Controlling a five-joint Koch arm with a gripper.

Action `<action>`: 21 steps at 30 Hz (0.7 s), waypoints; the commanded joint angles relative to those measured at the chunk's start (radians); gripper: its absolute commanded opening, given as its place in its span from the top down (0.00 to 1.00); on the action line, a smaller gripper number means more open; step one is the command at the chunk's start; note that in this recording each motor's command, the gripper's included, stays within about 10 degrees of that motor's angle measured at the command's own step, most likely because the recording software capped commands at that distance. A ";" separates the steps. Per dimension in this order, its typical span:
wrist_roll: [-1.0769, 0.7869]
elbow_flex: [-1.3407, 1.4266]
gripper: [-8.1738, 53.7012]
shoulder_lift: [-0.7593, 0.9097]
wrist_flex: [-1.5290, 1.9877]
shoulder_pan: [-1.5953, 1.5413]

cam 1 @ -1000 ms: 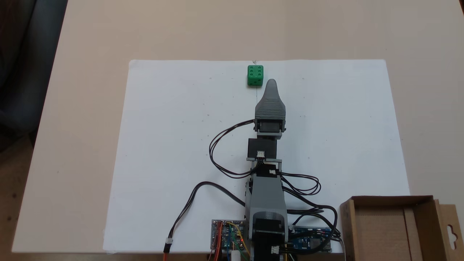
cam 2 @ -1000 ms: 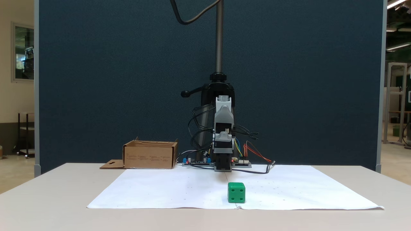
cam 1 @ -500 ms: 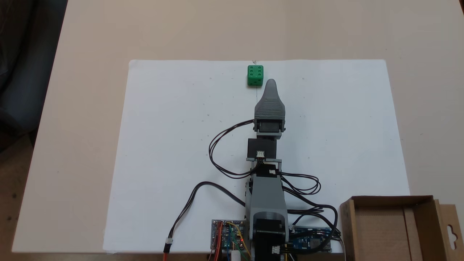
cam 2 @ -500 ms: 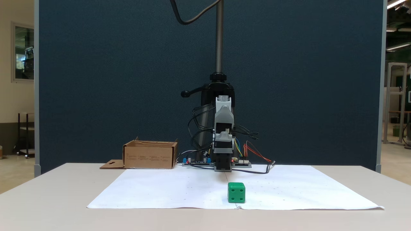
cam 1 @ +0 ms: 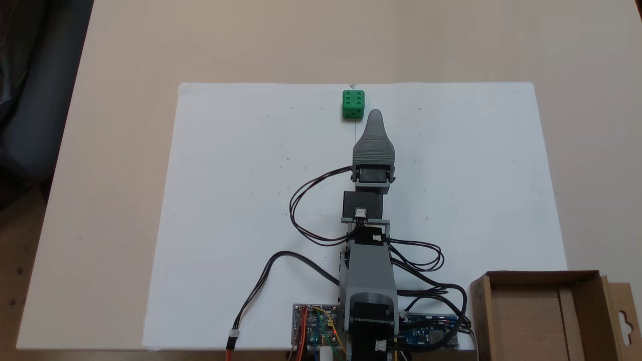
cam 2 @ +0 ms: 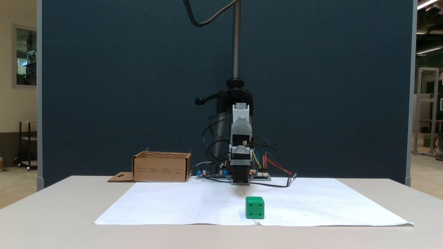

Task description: Grasp a green dice and put it in the bin.

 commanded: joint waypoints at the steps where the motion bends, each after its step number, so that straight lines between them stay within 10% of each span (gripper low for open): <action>1: -0.044 0.069 0.16 0.109 -0.009 0.005; 21: -0.038 -0.742 0.19 0.097 1.103 0.015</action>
